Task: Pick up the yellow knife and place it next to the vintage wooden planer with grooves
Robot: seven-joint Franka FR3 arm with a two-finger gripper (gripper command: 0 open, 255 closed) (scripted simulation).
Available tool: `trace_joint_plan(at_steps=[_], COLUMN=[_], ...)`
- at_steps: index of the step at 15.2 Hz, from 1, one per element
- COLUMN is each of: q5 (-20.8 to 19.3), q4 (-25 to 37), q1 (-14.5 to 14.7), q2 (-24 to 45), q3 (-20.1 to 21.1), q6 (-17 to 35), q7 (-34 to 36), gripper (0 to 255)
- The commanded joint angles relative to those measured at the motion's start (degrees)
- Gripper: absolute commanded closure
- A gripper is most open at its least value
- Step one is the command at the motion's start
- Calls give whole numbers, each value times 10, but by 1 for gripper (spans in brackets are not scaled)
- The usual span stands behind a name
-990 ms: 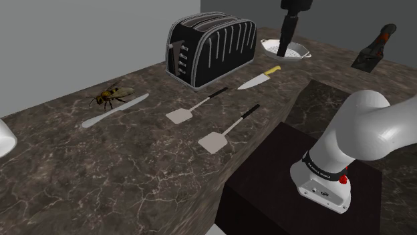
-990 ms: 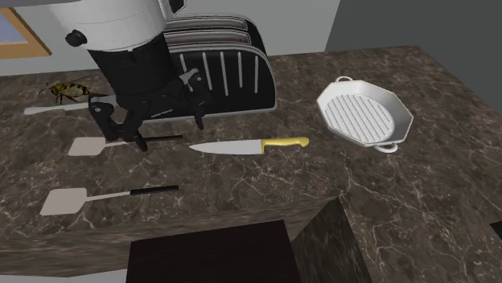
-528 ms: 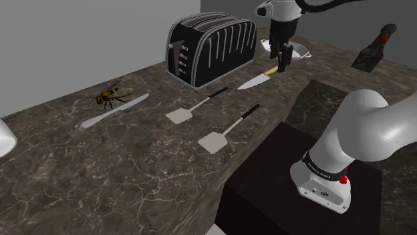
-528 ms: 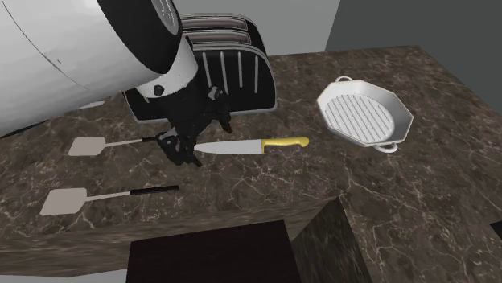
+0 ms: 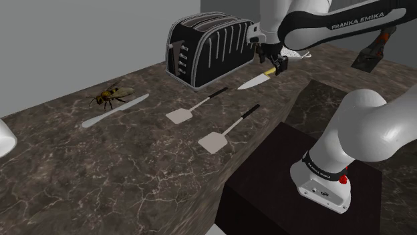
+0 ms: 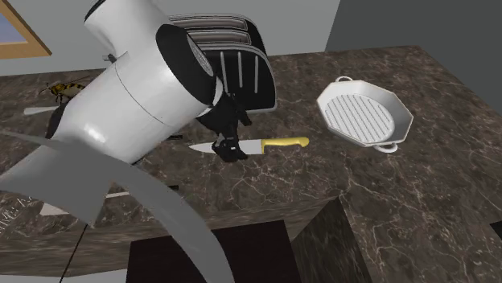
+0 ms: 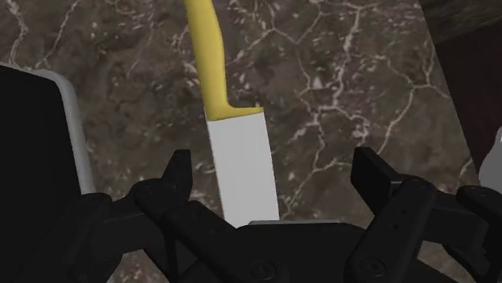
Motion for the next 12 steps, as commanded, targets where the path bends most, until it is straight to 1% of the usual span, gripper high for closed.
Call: trace_joint_plan(at_steps=[1, 9, 12], q5=[-60, -105, -105], q4=[-22, -46, -46], q1=[-1, -20, -20], q2=[24, 61, 61], q3=[-17, -50, -50], q6=[59, 129, 129], q7=[-40, -30, -30], gripper=[0, 0, 0])
